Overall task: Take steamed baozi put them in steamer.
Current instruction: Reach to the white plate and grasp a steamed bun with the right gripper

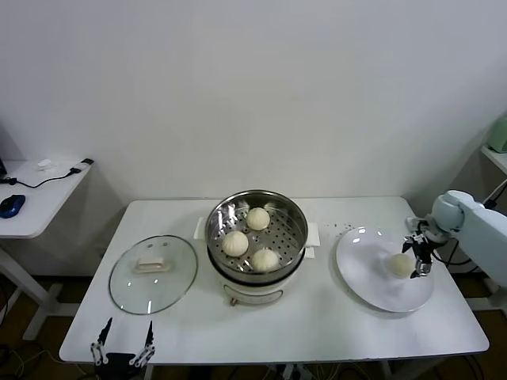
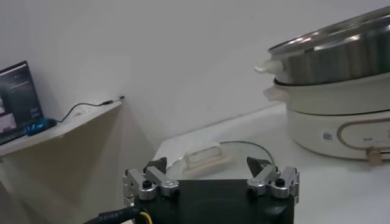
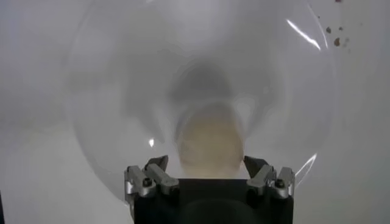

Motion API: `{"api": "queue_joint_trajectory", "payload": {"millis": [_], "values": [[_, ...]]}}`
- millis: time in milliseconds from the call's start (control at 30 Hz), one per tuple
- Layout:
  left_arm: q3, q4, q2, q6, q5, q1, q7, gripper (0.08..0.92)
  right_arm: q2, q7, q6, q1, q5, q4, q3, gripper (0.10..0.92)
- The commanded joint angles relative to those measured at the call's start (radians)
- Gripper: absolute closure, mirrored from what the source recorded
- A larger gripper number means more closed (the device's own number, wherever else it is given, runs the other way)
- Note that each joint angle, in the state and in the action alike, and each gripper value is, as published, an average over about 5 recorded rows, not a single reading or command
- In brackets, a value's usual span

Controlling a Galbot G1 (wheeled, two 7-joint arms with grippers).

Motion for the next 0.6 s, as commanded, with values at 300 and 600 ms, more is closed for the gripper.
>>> {"api": "queue_joint_trajectory", "payload": {"millis": [300,600], "values": [[-0.002,0.003,0.001,0.001,0.003,-0.003,0.001,0.177,0.093,-0.013,0.027,-0.025,-0.034,-0.129,0.045,0.225],[-0.003,0.004,0.001,-0.001,0.003,-0.002,0.000,0.177,0.085,-0.036,0.025,0.005,-0.014,-0.135,0.025,0.404]]}}
